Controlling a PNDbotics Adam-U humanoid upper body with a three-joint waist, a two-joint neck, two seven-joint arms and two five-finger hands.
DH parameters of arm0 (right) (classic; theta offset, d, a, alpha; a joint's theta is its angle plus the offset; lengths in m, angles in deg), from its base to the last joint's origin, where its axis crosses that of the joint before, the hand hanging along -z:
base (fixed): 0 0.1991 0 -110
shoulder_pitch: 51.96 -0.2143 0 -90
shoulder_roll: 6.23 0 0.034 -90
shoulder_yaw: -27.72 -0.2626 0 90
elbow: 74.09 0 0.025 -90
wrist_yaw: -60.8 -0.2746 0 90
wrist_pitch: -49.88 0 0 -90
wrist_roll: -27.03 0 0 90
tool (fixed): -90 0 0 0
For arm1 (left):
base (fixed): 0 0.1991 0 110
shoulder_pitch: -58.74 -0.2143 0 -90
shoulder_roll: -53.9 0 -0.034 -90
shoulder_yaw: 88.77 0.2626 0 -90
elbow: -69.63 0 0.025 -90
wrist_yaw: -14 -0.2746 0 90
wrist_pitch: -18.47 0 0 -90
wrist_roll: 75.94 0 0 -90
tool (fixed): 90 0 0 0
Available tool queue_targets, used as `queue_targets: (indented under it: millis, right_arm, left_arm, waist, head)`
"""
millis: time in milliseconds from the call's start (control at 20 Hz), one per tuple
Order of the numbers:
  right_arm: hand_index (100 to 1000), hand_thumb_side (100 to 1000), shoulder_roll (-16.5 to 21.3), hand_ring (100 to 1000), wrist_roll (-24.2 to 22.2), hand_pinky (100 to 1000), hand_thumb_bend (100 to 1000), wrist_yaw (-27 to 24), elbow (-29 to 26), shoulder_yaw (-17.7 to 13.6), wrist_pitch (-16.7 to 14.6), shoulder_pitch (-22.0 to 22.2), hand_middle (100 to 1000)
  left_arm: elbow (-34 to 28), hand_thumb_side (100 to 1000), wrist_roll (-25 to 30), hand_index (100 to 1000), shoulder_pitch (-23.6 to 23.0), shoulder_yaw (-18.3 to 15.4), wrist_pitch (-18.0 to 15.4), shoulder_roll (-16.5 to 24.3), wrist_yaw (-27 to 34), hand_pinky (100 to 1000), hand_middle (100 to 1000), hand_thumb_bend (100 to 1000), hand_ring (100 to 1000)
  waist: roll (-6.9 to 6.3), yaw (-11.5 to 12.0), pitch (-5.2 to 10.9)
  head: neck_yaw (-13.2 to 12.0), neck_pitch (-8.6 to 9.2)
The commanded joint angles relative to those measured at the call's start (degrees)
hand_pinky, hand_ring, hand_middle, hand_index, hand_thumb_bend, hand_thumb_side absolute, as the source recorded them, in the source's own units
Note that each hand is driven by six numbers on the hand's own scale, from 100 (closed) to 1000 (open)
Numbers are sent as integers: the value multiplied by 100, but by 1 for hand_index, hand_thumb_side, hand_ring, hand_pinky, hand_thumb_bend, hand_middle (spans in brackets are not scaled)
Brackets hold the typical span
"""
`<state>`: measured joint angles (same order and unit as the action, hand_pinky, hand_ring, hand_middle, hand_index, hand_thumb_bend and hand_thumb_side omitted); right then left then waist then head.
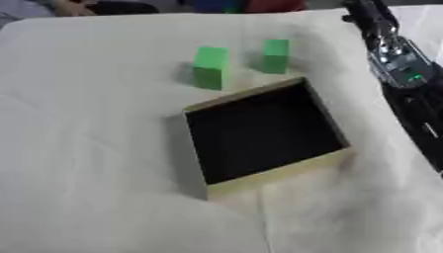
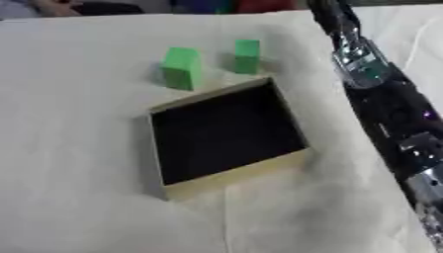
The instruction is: Pick up objects on the table and place them in the box.
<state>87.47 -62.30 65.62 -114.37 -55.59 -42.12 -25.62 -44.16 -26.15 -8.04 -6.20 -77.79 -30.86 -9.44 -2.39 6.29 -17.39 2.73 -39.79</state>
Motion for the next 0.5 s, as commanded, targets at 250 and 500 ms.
queue_targets:
  millis: [250,500]
  right_arm:
    - [1000,1000,-29,993,-269,916,245,258,60,-77,143,-235,913]
    - [1000,1000,-34,992,-533,914,533,1202,-19,10,-153,-325,927]
  left_arm:
    - [-80,864,16,914,80,-12,-1,103,38,813,715,312,705]
    - [-80,865,23,913,81,-1,-1,98,48,812,715,310,704]
  waist:
    - [-8,8,154]
    - [-6,15,146]
  head:
    - [17,-37]
    - [27,-44]
